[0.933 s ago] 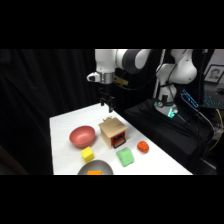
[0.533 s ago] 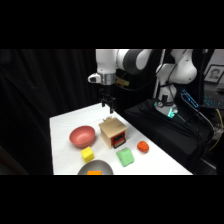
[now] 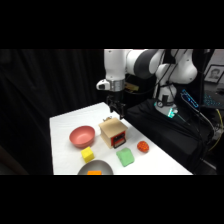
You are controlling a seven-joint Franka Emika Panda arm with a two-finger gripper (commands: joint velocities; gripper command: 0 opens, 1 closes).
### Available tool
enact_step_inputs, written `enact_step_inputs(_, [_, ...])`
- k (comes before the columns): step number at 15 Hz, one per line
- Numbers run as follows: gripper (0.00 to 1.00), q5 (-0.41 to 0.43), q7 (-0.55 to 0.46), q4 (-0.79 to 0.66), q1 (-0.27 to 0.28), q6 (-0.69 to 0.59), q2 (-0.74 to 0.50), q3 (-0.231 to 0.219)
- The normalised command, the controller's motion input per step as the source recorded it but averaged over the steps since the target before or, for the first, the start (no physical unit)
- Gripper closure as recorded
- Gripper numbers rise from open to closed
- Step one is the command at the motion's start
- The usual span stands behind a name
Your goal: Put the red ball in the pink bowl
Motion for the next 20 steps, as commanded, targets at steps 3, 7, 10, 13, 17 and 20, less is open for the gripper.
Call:
enact_step_inputs(3, [0.00, 0.140, 0.19, -0.38, 0.152, 0.22, -0.28, 0.136])
enact_step_inputs(7, [0.00, 0.124, 0.20, -0.36, 0.148, 0.25, -0.32, 0.135])
enact_step_inputs(10, [0.00, 0.134, 0.15, -0.34, 0.116, 0.32, -0.25, 0.103])
enact_step_inputs(13, [0.00, 0.136, 0.09, -0.29, 0.085, 0.38, -0.11, 0.070])
enact_step_inputs(17, [0.00, 0.064, 0.12, -0.22, 0.071, 0.35, -0.04, 0.083])
enact_step_inputs(20, [0.00, -0.077, 0.21, -0.06, 0.057, 0.34, 0.13, 0.112])
